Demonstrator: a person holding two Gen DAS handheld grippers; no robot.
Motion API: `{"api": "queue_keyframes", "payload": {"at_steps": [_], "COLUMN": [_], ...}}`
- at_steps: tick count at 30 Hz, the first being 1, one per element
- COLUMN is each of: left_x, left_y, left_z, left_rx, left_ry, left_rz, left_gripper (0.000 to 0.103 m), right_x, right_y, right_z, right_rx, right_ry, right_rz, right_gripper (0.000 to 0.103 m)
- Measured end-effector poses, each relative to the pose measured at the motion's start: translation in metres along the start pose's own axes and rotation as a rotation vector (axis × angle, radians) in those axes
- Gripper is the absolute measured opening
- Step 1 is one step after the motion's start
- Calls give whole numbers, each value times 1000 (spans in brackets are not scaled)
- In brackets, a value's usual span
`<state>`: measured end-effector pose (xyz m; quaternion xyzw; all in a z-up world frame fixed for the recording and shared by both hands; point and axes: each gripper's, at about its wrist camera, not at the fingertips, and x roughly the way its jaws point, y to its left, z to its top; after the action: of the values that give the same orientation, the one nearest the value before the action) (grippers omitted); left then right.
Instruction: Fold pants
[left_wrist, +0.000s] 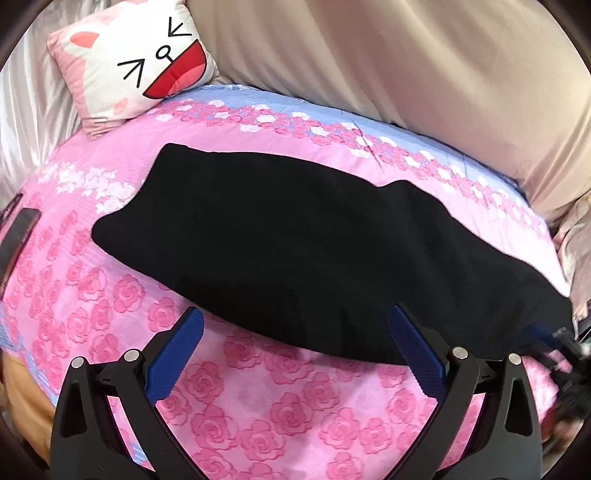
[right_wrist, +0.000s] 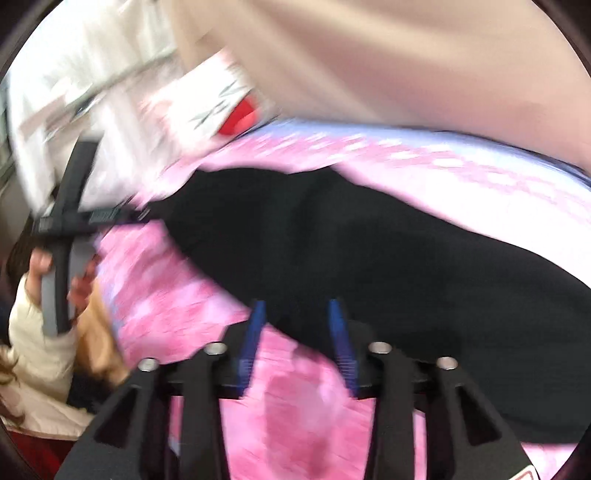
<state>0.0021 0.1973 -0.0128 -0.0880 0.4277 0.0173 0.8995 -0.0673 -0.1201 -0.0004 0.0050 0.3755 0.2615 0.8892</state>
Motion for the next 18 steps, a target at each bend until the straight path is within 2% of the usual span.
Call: {"api": "queue_keyframes", "payload": {"at_steps": [3, 6, 13, 15, 16, 18], "left_x": [9, 19, 20, 17, 16, 13], "left_y": [4, -5, -63, -79, -87, -94], "left_z": [-2, -2, -4, -4, -4, -5], "left_rx": [-25, -39, 77, 119, 141, 163], "left_ry": [29, 55, 51, 45, 42, 38], "left_rz": [-2, -28, -69, -68, -65, -53], "left_gripper": [98, 98, 98, 98, 98, 98], "right_x": [-23, -34, -14, -2, -1, -12], "right_y": [-36, -51, -60, -68, -68, -68], "right_z": [-22, -42, -36, -32, -30, -29], "right_rx": [77, 67, -14, -24, -22, -41], "right_ry": [26, 65, 78, 109, 106, 115], "right_rz": [-112, -205, -282, -266, -248, -239], "right_gripper": [41, 41, 41, 23, 2, 3]}}
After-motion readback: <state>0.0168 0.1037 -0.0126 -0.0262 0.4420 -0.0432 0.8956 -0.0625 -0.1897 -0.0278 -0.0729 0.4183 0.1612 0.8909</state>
